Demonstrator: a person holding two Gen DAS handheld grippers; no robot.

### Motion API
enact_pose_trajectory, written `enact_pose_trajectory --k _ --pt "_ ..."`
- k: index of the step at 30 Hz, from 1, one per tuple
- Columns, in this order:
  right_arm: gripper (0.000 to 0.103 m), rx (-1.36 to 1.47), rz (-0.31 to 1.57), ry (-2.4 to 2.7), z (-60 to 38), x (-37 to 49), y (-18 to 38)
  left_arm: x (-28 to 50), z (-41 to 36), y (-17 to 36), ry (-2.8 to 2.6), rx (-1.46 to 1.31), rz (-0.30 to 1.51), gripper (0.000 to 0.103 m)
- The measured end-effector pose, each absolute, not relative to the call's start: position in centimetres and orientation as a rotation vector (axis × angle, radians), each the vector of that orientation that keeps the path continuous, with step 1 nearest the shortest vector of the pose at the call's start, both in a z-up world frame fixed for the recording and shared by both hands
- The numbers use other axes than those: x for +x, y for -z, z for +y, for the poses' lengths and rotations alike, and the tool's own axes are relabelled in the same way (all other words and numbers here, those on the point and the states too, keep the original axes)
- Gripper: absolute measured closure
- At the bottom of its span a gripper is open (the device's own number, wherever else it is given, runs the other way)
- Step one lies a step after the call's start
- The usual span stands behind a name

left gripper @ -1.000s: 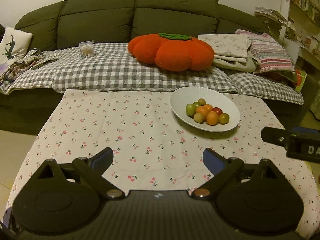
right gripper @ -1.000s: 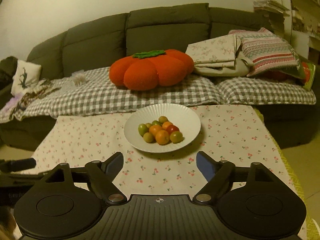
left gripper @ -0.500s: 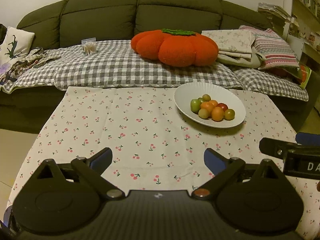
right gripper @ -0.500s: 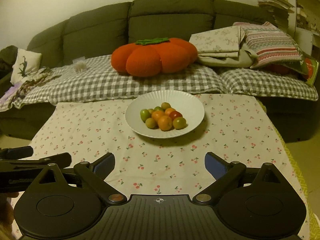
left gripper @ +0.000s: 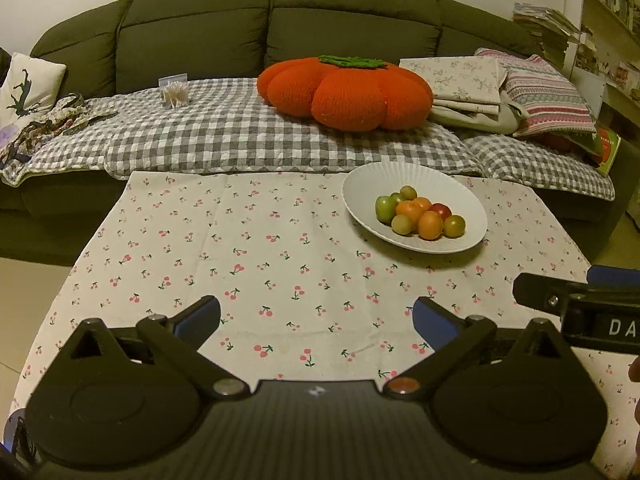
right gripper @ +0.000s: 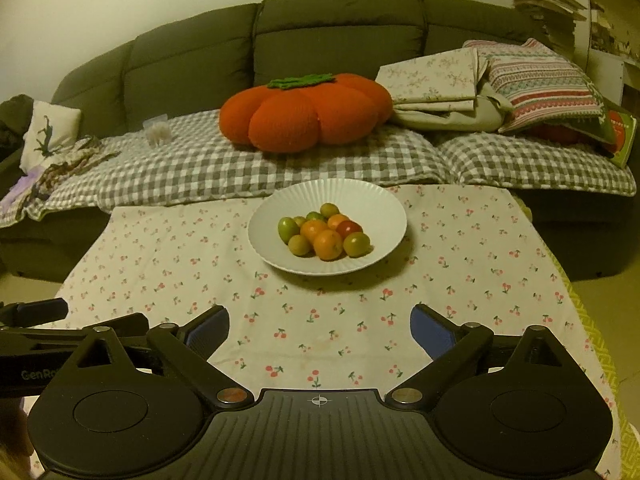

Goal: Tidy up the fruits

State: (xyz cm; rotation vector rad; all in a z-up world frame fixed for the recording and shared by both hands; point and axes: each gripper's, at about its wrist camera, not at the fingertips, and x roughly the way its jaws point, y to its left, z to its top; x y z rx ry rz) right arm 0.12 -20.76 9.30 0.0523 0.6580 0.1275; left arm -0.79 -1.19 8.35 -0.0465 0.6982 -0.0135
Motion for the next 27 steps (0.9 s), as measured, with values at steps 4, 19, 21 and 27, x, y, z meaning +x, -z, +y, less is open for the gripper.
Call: enact_pose_trajectory --k 4,19,21,27 --pt "0.005 0.052 0.661 -0.128 -20.65 0.08 -9.16 -0.79 -1.19 -8.38 0.016 -0.048 0.695 0.001" --pt "0.005 0.054 0.667 -0.125 -20.69 0.27 -9.06 -0.8 -1.16 -8.36 0.036 -0.046 0.695 0.001" --pt "0.005 0.053 0.667 -0.125 -20.7 0.28 -9.06 -0.89 -1.23 -8.36 0.032 -0.039 0.686 0.001" --pt "0.005 0.054 0.667 -0.124 -20.71 0.27 -9.05 -0.87 -1.27 -8.35 0.033 -0.039 0.688 0.001"
